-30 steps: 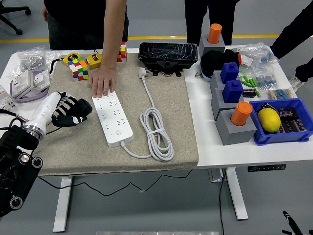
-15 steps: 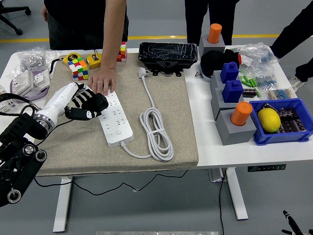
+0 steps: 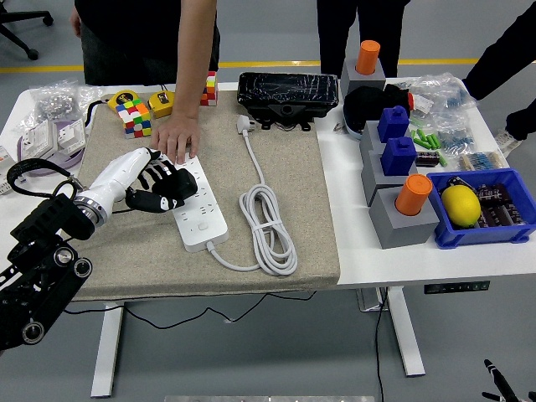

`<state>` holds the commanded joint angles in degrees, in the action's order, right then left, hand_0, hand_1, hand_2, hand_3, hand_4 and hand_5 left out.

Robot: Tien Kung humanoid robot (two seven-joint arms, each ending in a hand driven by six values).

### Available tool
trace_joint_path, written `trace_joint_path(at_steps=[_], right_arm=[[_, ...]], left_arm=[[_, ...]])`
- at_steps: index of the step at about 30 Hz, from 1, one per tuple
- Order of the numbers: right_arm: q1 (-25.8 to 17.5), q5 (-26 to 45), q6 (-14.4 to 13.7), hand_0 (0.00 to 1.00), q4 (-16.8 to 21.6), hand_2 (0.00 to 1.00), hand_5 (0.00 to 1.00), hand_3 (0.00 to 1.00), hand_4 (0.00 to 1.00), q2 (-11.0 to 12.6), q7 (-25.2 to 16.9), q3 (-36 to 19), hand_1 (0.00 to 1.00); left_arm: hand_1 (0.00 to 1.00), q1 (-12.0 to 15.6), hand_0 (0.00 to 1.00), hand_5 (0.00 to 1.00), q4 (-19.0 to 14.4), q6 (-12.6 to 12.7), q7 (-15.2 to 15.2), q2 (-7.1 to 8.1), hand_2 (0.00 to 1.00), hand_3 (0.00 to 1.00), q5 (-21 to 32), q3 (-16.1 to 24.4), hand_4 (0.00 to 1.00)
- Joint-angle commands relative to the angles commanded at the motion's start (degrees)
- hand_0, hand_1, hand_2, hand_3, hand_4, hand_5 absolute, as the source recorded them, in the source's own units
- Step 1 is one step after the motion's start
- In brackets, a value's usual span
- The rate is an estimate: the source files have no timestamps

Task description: Pick up the plug,place it near the board,insert it into the board,press the button

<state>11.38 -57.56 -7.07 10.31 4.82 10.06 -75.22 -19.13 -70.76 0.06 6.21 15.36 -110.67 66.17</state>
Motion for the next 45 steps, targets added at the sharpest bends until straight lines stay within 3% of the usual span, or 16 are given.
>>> trace_joint_path(at_steps=[16,45], right_arm=[[0.0,0.0,0.0,0.781,0.0,0.712,0.946,0.734,0.998,0.1,0.0,0.0,0.730],[0.0,0.2,0.0,0.781,0.0,0.712,0.945,0.734,0.998,0.1,0.1,0.2,0.730]], left_arm=[[0.544,-0.5,0.388,0.002,4.1,0.6,-0.9,-0.38,0.472,0.512,0.1,0.2,0.531],[0.554,-1.1,0.396,0.002,5.6,0.6,-1.0,-0.22,0.487,0.529,-1.3,0.1,0.562]])
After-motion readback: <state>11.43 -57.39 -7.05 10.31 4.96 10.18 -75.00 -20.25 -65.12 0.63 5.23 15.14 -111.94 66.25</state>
